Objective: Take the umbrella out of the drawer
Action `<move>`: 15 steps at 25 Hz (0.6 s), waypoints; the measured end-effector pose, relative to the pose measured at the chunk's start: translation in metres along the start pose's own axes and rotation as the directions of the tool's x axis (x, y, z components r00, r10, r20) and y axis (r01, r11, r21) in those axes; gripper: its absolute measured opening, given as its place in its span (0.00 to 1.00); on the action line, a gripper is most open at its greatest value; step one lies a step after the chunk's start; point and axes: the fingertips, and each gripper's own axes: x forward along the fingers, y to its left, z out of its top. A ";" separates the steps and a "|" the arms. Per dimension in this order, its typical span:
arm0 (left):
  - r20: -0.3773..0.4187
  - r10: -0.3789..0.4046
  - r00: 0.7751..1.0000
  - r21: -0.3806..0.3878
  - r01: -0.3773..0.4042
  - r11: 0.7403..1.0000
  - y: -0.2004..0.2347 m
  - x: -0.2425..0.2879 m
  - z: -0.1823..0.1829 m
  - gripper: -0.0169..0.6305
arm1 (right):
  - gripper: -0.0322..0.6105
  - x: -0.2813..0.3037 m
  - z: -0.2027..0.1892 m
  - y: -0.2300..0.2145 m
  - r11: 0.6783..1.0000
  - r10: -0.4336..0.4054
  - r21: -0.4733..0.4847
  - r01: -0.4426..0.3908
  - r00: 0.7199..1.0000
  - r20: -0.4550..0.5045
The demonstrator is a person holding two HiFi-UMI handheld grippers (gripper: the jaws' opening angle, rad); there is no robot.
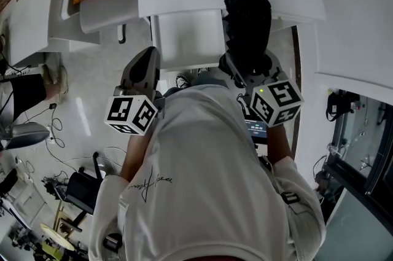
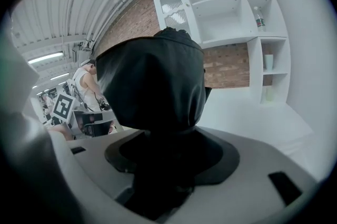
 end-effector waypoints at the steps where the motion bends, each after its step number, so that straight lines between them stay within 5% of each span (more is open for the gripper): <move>1: 0.002 -0.002 1.000 0.001 0.002 1.000 0.000 0.000 0.000 0.05 | 0.44 -0.001 0.000 -0.001 1.000 -0.002 0.006 0.002 1.000 0.005; 15: 0.027 -0.012 1.000 -0.010 0.012 1.000 -0.001 0.000 0.009 0.05 | 0.44 -0.016 0.009 -0.002 1.000 -0.008 0.017 0.006 0.995 0.098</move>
